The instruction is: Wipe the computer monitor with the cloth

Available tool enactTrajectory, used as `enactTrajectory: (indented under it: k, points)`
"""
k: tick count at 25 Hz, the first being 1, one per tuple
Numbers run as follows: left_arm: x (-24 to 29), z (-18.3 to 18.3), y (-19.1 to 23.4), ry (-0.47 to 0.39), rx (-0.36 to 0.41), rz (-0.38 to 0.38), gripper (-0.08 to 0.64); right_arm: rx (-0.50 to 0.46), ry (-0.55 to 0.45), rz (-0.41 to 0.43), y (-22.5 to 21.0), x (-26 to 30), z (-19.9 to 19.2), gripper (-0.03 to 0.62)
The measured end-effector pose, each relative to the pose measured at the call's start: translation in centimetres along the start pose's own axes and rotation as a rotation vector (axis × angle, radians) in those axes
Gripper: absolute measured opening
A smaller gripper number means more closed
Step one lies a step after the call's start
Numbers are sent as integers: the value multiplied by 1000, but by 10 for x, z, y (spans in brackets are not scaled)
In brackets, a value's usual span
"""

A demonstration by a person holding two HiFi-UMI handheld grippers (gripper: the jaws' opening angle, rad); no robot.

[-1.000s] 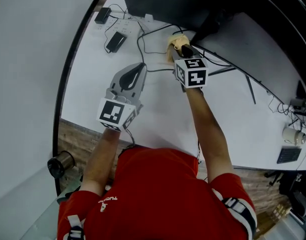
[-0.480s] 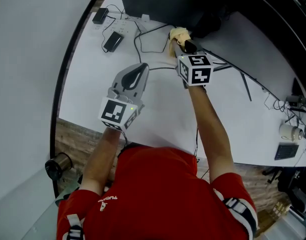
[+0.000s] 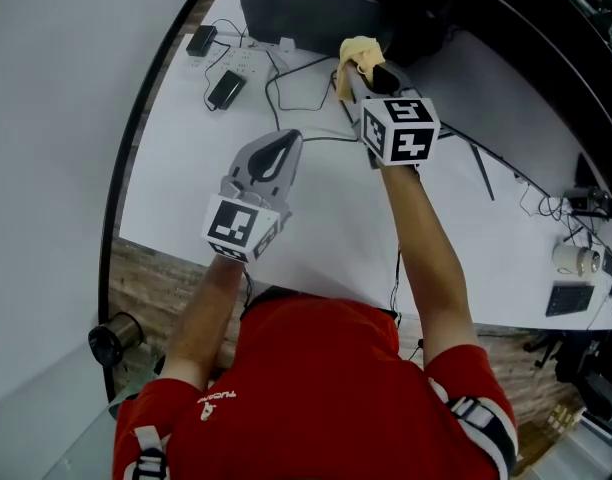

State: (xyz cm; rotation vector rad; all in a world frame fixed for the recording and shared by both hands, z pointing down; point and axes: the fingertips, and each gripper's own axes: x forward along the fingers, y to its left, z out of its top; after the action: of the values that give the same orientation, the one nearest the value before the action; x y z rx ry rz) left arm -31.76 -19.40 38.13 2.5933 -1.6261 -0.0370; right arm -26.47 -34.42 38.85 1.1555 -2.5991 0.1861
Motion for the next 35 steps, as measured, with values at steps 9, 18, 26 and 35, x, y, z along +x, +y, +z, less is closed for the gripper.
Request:
enactTrajectory:
  k: [9,18,26,35]
  points:
    - [8,10,-16,-15,-12,-35,9,-25,-60,0,-1,-24,49,74]
    - [18,30,-27,-43,-1,-55,9,-61,-185,13,1,-53,127,74]
    - [24,42,-31,-51,18,-71,9,-102,-281,15,2,-75,184,74]
    - [28,66,-39,-77,44,-83,9,-126,-359,25,6,-102,223,74]
